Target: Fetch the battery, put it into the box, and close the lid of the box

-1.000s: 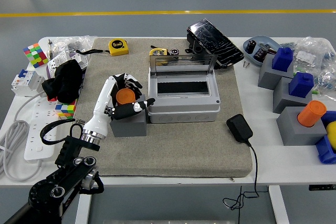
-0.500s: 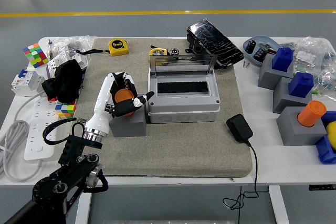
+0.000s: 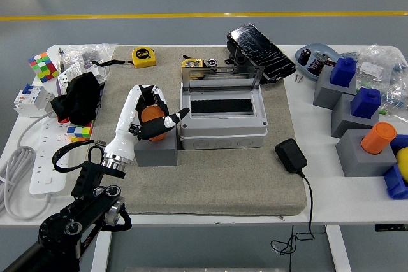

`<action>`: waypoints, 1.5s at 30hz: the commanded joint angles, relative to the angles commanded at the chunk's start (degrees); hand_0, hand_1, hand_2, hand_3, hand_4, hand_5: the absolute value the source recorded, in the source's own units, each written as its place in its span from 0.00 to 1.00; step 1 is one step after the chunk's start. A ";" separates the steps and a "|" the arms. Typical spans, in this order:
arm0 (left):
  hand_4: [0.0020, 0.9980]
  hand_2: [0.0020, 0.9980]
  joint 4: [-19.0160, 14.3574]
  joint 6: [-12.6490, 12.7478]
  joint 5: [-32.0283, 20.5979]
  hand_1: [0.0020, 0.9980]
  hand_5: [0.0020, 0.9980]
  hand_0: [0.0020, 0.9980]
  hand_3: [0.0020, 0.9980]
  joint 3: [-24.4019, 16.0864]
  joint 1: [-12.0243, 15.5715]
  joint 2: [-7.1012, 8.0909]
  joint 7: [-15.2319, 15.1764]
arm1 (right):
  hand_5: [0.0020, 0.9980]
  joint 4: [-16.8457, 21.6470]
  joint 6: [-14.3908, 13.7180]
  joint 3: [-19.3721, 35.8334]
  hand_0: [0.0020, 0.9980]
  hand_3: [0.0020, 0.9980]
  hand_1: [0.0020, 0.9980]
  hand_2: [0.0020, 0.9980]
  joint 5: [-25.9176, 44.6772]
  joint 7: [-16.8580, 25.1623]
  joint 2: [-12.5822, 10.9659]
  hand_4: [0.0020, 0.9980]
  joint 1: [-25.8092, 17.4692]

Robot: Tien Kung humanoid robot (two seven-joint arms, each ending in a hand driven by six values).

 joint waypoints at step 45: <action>1.00 0.17 6.72 -2.24 28.36 0.05 0.00 0.01 0.25 24.90 -30.24 -1.00 38.80 | 0.59 0.00 0.26 -2.12 0.64 0.60 0.65 0.67 0.51 -0.28 -0.26 0.99 0.30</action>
